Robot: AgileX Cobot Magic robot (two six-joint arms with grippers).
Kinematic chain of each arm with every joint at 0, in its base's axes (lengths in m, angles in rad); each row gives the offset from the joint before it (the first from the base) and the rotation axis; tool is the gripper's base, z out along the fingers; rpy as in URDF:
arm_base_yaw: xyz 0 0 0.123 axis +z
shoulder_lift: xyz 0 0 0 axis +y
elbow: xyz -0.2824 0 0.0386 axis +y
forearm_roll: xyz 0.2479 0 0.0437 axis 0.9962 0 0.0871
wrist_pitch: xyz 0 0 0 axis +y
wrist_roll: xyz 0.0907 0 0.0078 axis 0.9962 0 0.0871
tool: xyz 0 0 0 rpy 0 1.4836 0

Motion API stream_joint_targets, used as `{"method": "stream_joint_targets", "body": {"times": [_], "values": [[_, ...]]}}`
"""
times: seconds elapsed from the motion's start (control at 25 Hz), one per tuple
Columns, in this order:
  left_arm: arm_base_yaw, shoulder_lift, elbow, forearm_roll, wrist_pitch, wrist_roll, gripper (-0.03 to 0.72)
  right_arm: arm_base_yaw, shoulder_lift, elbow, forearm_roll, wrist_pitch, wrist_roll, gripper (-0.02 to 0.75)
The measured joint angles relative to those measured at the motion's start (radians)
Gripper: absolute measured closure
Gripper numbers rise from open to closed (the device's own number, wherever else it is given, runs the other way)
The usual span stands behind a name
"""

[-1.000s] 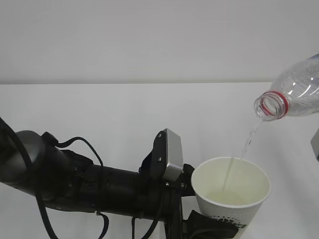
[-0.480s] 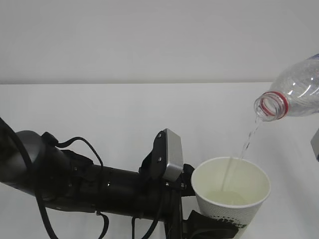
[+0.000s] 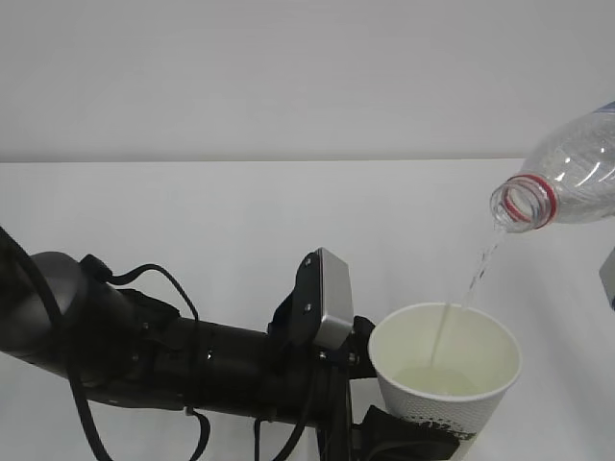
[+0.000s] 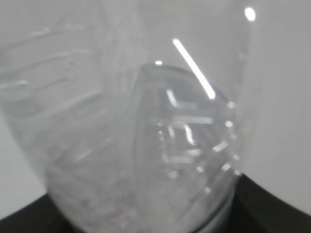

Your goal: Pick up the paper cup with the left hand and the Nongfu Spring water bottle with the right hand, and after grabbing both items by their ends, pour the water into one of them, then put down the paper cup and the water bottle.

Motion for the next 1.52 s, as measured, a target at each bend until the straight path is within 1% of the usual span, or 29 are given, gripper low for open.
{"method": "stream_joint_targets", "body": {"times": [1.52], "values": [[0.0,0.0,0.0,0.0,0.002,0.0,0.15,0.0,0.0,0.0,0.0,-0.024,-0.012,0.289]]}}
